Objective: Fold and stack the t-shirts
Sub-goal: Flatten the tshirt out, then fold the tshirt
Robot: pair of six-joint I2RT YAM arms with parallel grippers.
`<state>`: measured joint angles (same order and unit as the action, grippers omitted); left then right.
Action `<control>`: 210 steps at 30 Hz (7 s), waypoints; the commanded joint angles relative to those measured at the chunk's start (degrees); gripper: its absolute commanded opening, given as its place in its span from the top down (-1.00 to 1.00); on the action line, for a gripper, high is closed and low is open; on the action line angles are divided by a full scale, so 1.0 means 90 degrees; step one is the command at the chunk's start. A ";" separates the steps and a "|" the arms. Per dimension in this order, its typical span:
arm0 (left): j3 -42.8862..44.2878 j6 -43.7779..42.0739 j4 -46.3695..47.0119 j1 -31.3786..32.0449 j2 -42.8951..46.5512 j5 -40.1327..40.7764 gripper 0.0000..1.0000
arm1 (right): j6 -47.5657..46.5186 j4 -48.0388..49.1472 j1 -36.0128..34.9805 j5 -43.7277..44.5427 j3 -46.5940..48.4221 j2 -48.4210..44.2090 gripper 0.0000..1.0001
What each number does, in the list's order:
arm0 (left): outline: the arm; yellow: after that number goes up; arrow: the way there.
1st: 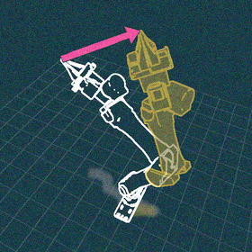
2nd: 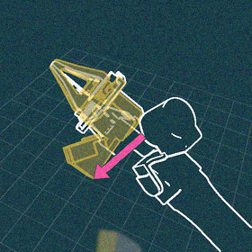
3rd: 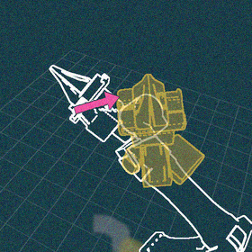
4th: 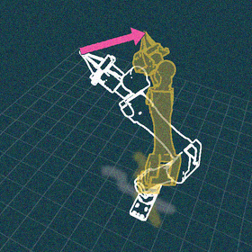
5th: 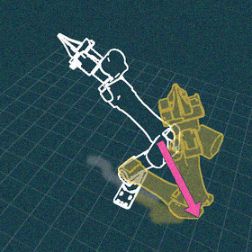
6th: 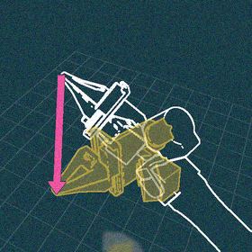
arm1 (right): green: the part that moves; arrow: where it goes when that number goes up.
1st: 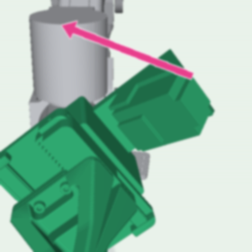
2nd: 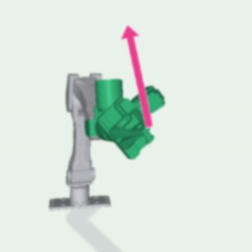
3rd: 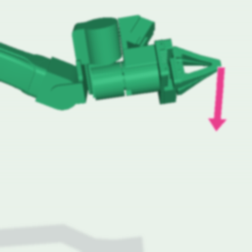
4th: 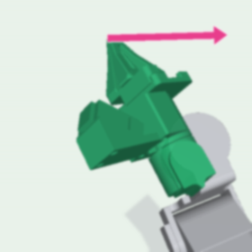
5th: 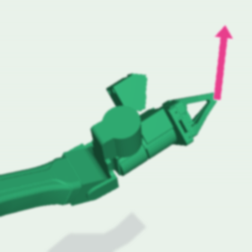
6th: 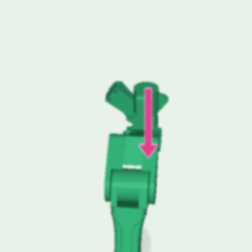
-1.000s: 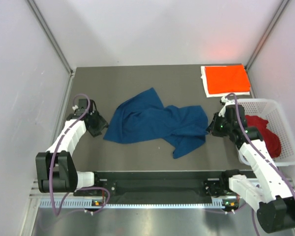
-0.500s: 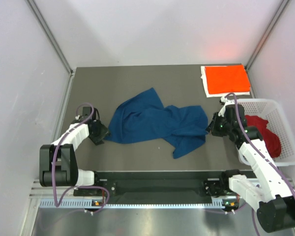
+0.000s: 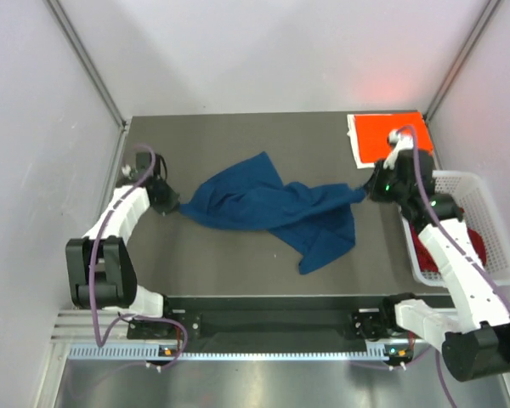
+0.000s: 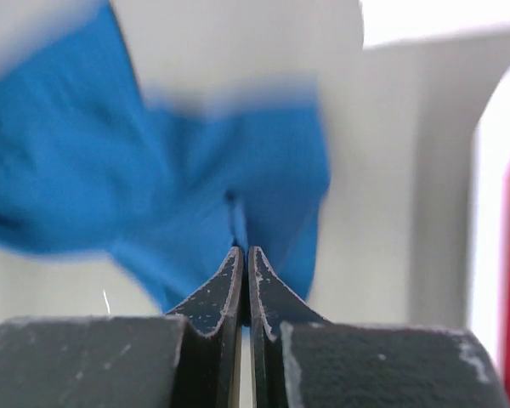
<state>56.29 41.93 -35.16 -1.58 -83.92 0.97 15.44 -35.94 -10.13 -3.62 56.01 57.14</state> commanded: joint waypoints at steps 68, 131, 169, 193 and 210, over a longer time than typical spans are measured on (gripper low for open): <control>0.6367 0.0420 -0.2521 -0.0507 0.3376 -0.0412 1.00 | -0.1276 0.3025 -0.0066 -0.0554 0.4045 -0.2395 1.00; 0.5484 -0.0714 0.3028 -0.1562 -0.5422 -0.2530 1.00 | -0.3463 0.7090 -0.0163 -0.2606 0.3573 0.6660 1.00; 0.5582 -0.0831 -0.0254 -0.1836 -0.4904 -0.1817 1.00 | -0.4568 0.5908 -0.0622 -0.1531 0.0379 0.3964 1.00; 0.4946 -0.1075 -0.0283 -0.1865 -0.4543 -0.1270 1.00 | -0.4118 0.6211 -0.0671 -0.1588 -0.0764 0.3367 1.00; 0.5278 -0.1290 -0.0683 -0.1865 -0.4484 -0.1036 1.00 | -0.4518 0.5429 -0.1218 -0.1190 -0.0979 0.2850 1.00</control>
<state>100.88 32.10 -39.11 -17.67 -126.37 -10.46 -23.46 13.58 -19.53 -15.81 47.24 85.08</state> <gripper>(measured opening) 0.015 0.010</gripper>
